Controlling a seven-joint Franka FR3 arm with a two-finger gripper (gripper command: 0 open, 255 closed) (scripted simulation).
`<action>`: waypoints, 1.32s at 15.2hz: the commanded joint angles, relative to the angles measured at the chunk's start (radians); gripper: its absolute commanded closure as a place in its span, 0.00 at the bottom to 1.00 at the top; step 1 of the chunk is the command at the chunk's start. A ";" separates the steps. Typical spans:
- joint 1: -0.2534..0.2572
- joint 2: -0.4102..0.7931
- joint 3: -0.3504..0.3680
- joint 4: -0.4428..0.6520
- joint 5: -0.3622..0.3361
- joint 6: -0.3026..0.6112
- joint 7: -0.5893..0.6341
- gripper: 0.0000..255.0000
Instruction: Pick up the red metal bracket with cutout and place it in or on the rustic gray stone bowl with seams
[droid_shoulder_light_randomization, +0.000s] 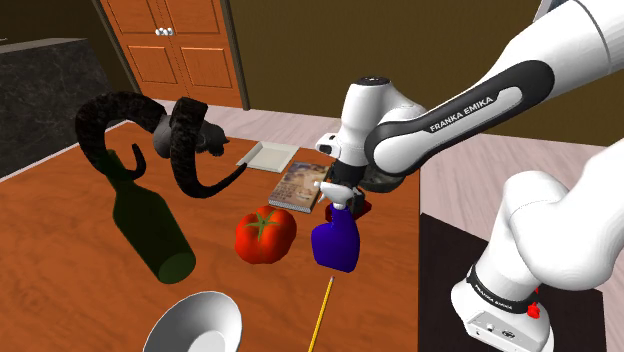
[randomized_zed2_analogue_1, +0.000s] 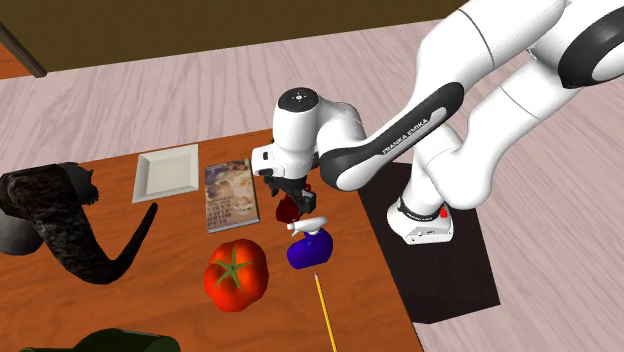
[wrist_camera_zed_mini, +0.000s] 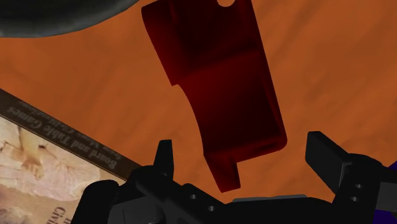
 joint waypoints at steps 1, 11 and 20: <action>0.000 0.001 0.000 0.000 0.000 0.001 0.000 0.00; 0.000 0.000 0.000 0.000 0.000 0.001 0.000 1.00; -0.004 -0.057 0.006 0.057 -0.005 -0.114 0.009 1.00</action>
